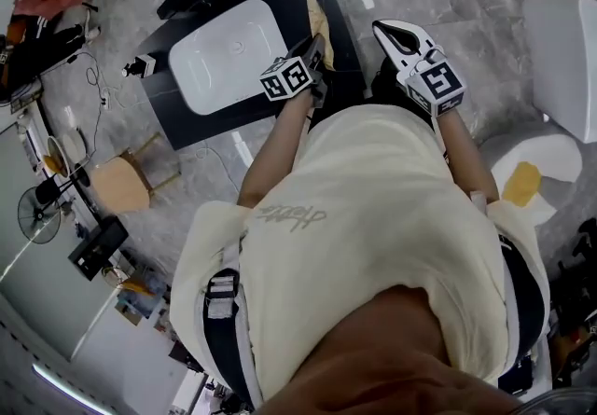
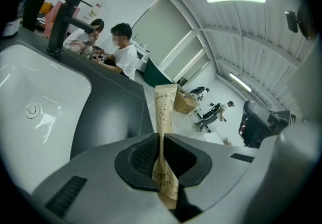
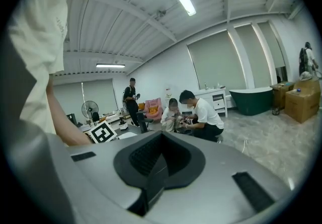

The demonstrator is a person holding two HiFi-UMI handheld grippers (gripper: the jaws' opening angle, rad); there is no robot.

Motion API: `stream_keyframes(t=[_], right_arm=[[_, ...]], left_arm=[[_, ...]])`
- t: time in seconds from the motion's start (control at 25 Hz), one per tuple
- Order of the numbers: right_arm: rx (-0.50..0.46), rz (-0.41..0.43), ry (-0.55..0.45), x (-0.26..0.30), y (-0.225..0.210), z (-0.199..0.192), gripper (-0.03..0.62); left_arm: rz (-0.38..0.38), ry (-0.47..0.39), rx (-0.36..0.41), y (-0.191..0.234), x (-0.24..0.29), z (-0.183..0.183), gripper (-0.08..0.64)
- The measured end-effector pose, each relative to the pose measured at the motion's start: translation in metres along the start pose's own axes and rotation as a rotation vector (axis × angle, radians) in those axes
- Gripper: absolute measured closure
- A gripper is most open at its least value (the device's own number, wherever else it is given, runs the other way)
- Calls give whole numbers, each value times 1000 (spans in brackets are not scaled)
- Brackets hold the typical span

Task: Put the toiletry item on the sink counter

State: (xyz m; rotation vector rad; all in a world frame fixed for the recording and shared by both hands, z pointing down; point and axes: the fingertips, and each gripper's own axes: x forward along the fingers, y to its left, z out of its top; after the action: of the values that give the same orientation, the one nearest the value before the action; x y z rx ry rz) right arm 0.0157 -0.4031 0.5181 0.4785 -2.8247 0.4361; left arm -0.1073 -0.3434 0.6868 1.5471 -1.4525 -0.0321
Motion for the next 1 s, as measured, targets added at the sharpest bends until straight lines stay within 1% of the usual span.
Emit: stream_keyframes(t=[0.16, 0.32, 0.4, 0.52, 0.64, 0.68, 0.8, 1.0], right_arm=[[35, 4, 11, -10, -28, -12, 598], [66, 8, 19, -18, -52, -21, 598], [70, 16, 22, -19, -59, -22, 598], [71, 32, 22, -21, -66, -22, 598], [73, 48, 29, -26, -67, -26, 598], [73, 54, 33, -27, -67, -28, 598], [69, 70, 43, -29, -67, -32, 598], [57, 84, 43, -30, -61, -33, 598]], left_arm=[[62, 54, 21, 3, 18, -13, 531], [173, 97, 12, 13, 28, -23, 529], [211, 110, 1, 17, 30, -26, 529], [232, 122, -32, 18, 34, -32, 529], [251, 127, -49, 17, 35, -39, 525], [257, 126, -52, 17, 35, -40, 524], [273, 111, -52, 18, 35, -40, 489], [277, 80, -52, 19, 26, -34, 486]])
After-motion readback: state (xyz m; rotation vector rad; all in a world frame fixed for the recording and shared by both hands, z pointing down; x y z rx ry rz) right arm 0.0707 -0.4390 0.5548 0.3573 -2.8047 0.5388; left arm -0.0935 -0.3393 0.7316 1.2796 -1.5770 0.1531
